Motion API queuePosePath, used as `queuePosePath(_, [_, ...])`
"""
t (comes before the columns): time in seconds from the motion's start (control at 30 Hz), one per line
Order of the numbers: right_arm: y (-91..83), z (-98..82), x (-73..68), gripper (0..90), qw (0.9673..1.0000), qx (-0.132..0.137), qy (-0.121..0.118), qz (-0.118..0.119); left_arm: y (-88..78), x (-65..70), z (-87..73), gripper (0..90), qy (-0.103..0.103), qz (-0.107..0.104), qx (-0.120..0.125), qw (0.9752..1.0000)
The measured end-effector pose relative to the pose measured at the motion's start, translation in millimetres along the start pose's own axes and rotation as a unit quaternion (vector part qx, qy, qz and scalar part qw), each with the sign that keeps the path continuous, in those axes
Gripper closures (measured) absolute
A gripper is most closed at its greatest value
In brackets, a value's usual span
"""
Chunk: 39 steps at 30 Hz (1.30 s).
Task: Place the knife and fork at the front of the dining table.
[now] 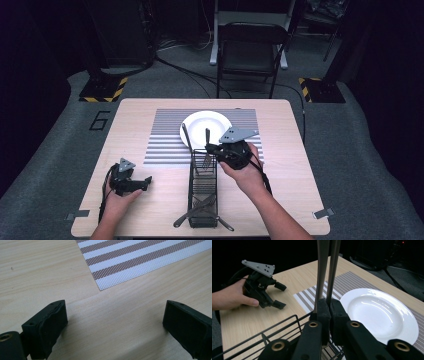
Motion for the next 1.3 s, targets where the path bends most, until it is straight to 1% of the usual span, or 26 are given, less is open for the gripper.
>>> queuePosePath(0.03, [-2.7,3.5,1.0,87.7,1.0,0.002,-0.002,0.001,0.0,-0.1,0.0,5.4,0.0,0.0,0.0,1.0])
queuePosePath(0.07, [-8.9,9.8,2.5,87.7,1.0,0.005,0.007,0.005,0.0,0.0,0.0,5.4,0.0,0.0,0.0,1.0])
queuePosePath(0.1, [-8.9,9.8,2.5,87.7,1.0,0.005,0.007,0.005,0.0,0.0,0.0,5.4,0.0,0.0,0.0,1.0])
queuePosePath(0.17, [-18.0,18.3,6.0,87.7,0.9999,0.01,0.012,0.004,0.0,-0.1,0.0,5.4,0.001,0.0,0.0,1.0])
queuePosePath(0.33, [-29.0,27.6,12.1,87.7,0.9997,0.014,0.017,0.001,0.0,0.0,0.0,5.3,0.0,0.0,0.0,1.0])
queuePosePath(0.4, [-33.4,31.4,16.8,87.7,0.9997,0.015,0.018,0.0,0.0,0.0,0.0,5.4,0.0,0.0,0.0,1.0])
queuePosePath(0.43, [-38.2,34.2,22.3,87.7,0.9996,0.014,0.024,-0.004,0.0,0.0,0.0,5.4,0.0,0.0,0.0,1.0])
queuePosePath(0.47, [-38.2,34.2,22.3,87.7,0.9996,0.014,0.024,-0.004,0.0,0.0,0.0,5.4,0.0,0.0,0.0,1.0])
queuePosePath(0.5, [-40.3,35.5,25.5,87.7,0.9995,0.014,0.026,-0.005,0.0,0.0,0.0,5.4,0.0,0.0,0.0,1.0])
queuePosePath(0.53, [-44.4,37.3,32.4,87.7,0.9994,0.014,0.031,-0.01,0.0,0.0,0.0,5.4,0.0,0.0,0.0,1.0])
queuePosePath(0.6, [-47.5,37.7,39.4,87.7,0.9991,0.012,0.036,-0.018,0.0,0.0,0.0,5.4,0.0,0.0,0.0,1.0])
queuePosePath(0.63, [-47.5,37.7,39.4,87.7,0.9991,0.012,0.036,-0.018,0.0,0.0,0.0,5.4,0.0,0.0,0.0,1.0])
queuePosePath(0.67, [-48.3,36.4,46.8,87.7,0.9989,0.011,0.039,-0.025,0.0,0.0,0.0,5.4,0.0,0.0,0.0,1.0])
queuePosePath(0.7, [-48.3,36.4,46.8,87.7,0.9989,0.011,0.039,-0.025,0.0,-0.1,0.0,5.4,0.001,0.0,0.0,1.0])
queuePosePath(0.73, [-47.4,33.5,53.0,87.7,0.9986,0.007,0.041,-0.032,0.0,-0.1,0.0,5.4,0.0,0.0,0.0,1.0])
queuePosePath(0.77, [-47.4,33.5,53.0,87.7,0.9986,0.007,0.041,-0.032,0.0,-0.1,0.0,5.4,0.0,0.0,0.0,1.0])
queuePosePath(0.8, [-45.6,29.3,58.4,87.8,0.9984,0.003,0.042,-0.038,-0.1,-0.1,0.0,5.4,0.001,0.0,0.0,1.0])
queuePosePath(0.83, [-45.6,29.3,58.4,87.8,0.9984,0.003,0.042,-0.038,0.0,-0.1,0.0,5.4,0.001,0.0,0.0,1.0])
queuePosePath(0.87, [-43.1,25.2,62.3,87.7,0.998,0.0,0.041,-0.049,0.0,0.0,0.0,5.4,0.0,0.0,0.0,1.0])
queuePosePath(0.9, [-43.1,25.2,62.3,87.7,0.998,0.0,0.041,-0.049,0.0,0.0,0.0,5.4,0.0,0.0,0.0,1.0])
queuePosePath(1.03, [-39.1,16.4,69.2,87.8,0.9971,-0.005,0.04,-0.065,0.0,0.0,0.0,5.4,0.0,0.0,0.0,1.0])
queuePosePath(1.1, [-37.3,12.9,72.6,87.8,0.9965,-0.004,0.044,-0.071,0.0,-0.1,0.0,5.4,0.001,0.0,0.0,1.0])
queuePosePath(1.17, [-32.8,5.5,78.5,87.8,0.9954,-0.006,0.05,-0.081,0.0,0.0,0.0,5.4,0.0,0.0,0.0,1.0])
queuePosePath(1.23, [-31.2,2.8,80.8,87.8,0.9953,-0.009,0.049,-0.083,0.0,0.0,0.0,5.4,0.0,0.0,0.0,1.0])
queuePosePath(1.27, [-27.8,-2.0,83.7,87.8,0.9946,-0.014,0.054,-0.088,0.0,0.0,0.0,5.4,0.0,0.0,0.0,1.0])
queuePosePath(1.3, [-27.8,-2.0,83.7,87.8,0.9946,-0.014,0.054,-0.088,0.0,0.0,0.0,5.4,0.0,0.0,0.0,1.0])
Point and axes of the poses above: each handheld gripper's, and its own axes: y roughly forward along the jaws, z roughly out of its top, x roughly to its right, the point moved 5 cm from there along y, roughly forward along the jaws, and after that the axes turned 12 degrees about -z, right-handed, at the moved point
